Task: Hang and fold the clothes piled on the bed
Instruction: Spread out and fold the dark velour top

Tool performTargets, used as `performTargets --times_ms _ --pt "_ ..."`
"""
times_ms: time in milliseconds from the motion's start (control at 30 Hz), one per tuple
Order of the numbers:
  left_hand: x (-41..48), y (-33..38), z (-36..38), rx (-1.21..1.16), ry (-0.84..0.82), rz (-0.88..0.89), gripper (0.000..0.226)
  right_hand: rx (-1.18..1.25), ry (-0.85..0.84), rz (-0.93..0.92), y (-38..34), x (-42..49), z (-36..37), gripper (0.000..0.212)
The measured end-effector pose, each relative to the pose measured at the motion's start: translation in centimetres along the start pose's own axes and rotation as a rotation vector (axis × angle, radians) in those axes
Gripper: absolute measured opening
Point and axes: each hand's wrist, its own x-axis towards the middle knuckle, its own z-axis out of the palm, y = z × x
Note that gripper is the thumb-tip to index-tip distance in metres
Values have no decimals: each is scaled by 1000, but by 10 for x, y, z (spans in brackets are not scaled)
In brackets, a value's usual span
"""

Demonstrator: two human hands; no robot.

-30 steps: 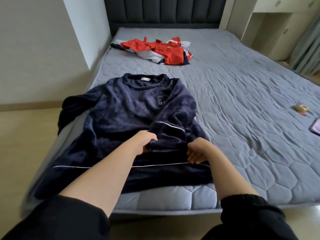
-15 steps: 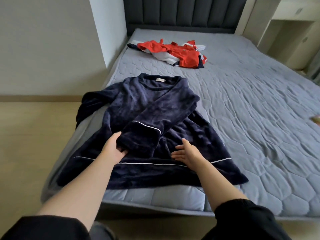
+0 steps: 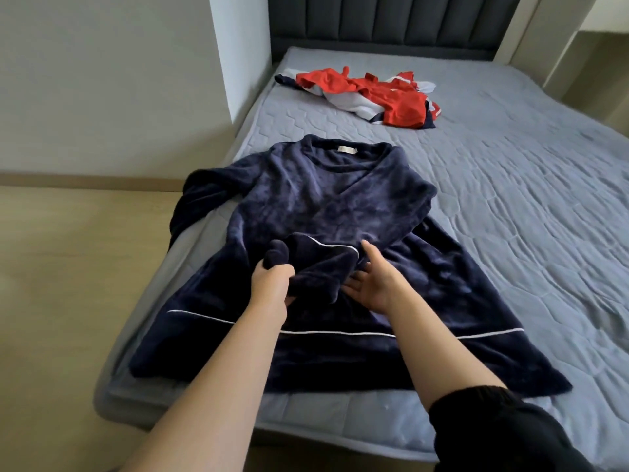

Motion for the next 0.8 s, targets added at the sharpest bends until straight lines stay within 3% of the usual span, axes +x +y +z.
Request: performTargets --times_ms 67,133,233,333,433,500,567,600,700,767,800 --pt "-1 18 -7 -148 -128 -117 24 39 6 -5 -9 0 7 23" --pt "1 36 -24 -273 -258 -192 19 92 -34 5 -16 0 11 16" --pt "10 58 -58 -10 -392 -182 20 -92 -41 97 -11 0 11 17" --pt "19 58 -70 306 -290 -204 44 -413 -3 171 8 0 4 16" --pt "18 37 -63 723 -100 12 26 -352 -22 117 10 -1 9 18" --pt "18 34 -61 740 -87 106 12 -188 -72 58 4 -1 17 20" --pt "17 43 -66 655 -144 12 14 -110 -119 63 4 -3 23 21" --pt "19 49 -71 764 -140 17 14 -192 -108 90 8 -3 22 20" --pt "17 60 -76 1508 -12 145 20 -626 17 143 22 -6 17 9" --pt "14 54 -69 1700 72 305 37 -673 58 141 18 -4 13 26" --pt "14 48 -63 1715 88 478 44 -659 77 118 13 -1 11 35"
